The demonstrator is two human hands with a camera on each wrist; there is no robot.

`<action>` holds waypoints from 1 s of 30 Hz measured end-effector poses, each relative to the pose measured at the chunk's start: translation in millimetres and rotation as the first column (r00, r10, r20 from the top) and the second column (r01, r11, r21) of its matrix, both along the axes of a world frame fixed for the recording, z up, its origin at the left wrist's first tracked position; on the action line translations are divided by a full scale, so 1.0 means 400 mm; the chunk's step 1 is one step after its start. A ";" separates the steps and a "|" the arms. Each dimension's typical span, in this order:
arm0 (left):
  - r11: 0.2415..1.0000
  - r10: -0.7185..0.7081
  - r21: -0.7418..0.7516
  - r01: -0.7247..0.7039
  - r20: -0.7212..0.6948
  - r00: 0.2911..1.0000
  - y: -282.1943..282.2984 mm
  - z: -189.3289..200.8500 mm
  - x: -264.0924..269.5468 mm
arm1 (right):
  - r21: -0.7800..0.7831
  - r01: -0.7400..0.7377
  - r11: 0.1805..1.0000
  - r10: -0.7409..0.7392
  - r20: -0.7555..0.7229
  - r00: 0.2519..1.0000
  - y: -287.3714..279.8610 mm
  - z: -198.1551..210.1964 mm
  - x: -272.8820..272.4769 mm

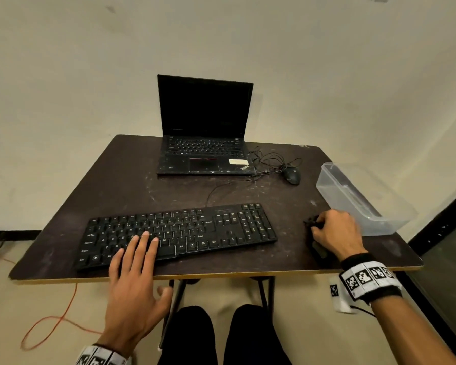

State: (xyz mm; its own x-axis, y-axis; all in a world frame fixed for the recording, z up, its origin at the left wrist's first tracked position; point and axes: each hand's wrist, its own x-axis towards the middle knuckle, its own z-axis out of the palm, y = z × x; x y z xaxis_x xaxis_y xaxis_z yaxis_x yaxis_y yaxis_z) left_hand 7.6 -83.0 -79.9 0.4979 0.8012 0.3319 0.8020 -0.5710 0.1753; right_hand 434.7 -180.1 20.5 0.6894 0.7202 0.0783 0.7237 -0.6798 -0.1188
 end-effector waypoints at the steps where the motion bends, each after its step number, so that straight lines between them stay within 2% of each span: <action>1: 1.000 -0.009 -0.009 0.009 0.010 1.000 0.000 0.003 -0.002 | -0.029 0.010 1.000 -0.010 -0.003 1.000 0.005 0.010 -0.009; 3: 0.999 -0.029 -0.022 0.030 0.067 0.997 -0.001 0.011 -0.011 | -0.036 0.033 0.999 -0.033 0.007 0.999 0.013 0.033 -0.036; 5: 0.998 -0.040 -0.033 0.046 0.177 0.983 -0.006 0.032 -0.025 | 0.115 0.025 0.993 -0.024 -0.014 1.000 0.015 0.052 -0.074; 7: 1.000 0.016 -0.028 -0.009 0.272 0.962 -0.008 0.061 -0.045 | 0.275 -0.023 0.961 0.065 -0.143 0.988 0.024 0.062 -0.121; 9: 0.982 0.191 -0.064 -0.180 0.350 0.917 0.003 0.092 -0.081 | 0.292 -0.055 0.955 0.154 -0.328 0.932 0.047 0.060 -0.169; 11: 0.900 0.434 -0.209 -0.382 0.356 0.827 0.037 0.114 -0.130 | 0.202 -0.081 0.976 0.164 -0.437 0.884 0.068 0.044 -0.208; 12: 0.845 0.525 -0.313 -0.433 0.328 0.786 0.055 0.129 -0.153 | 0.157 -0.090 0.983 0.153 -0.456 0.876 0.076 0.036 -0.223; 14: 0.769 0.597 -0.491 -0.409 0.325 0.734 0.082 0.151 -0.181 | 0.125 -0.106 0.986 0.153 -0.464 0.872 0.082 0.027 -0.242; 15: 0.759 0.594 -0.541 -0.361 0.351 0.723 0.089 0.161 -0.183 | 0.124 -0.115 0.986 0.160 -0.460 0.873 0.083 0.024 -0.249; 18: 0.762 0.536 -0.604 -0.234 0.383 0.753 0.102 0.188 -0.169 | 0.120 -0.121 0.985 0.162 -0.443 0.882 0.080 0.020 -0.254; 21: 0.725 0.531 -0.674 -0.141 0.416 0.738 0.128 0.220 -0.148 | 0.097 -0.112 0.989 0.144 -0.433 0.890 0.074 0.019 -0.234; 24: 0.736 0.495 -0.666 -0.125 0.403 0.770 0.138 0.233 -0.120 | 0.118 -0.103 0.988 0.144 -0.431 0.891 0.059 0.022 -0.210; 26: 0.756 0.484 -0.634 -0.165 0.371 0.793 0.127 0.238 -0.097 | 0.141 -0.099 0.985 0.153 -0.448 0.881 0.048 0.017 -0.200; 30: 0.768 0.485 -0.611 -0.195 0.354 0.799 0.113 0.231 -0.086 | 0.181 -0.086 0.980 0.162 -0.463 0.872 0.048 -0.005 -0.197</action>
State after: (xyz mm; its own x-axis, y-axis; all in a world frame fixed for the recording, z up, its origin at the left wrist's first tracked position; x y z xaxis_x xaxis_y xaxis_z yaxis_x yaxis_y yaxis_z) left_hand -27.0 -37.7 12.7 0.0529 0.9956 -0.0778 0.6532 0.0244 0.7568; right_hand 356.0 -160.9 18.6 0.5766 0.8081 -0.1203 0.6320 -0.5345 -0.5611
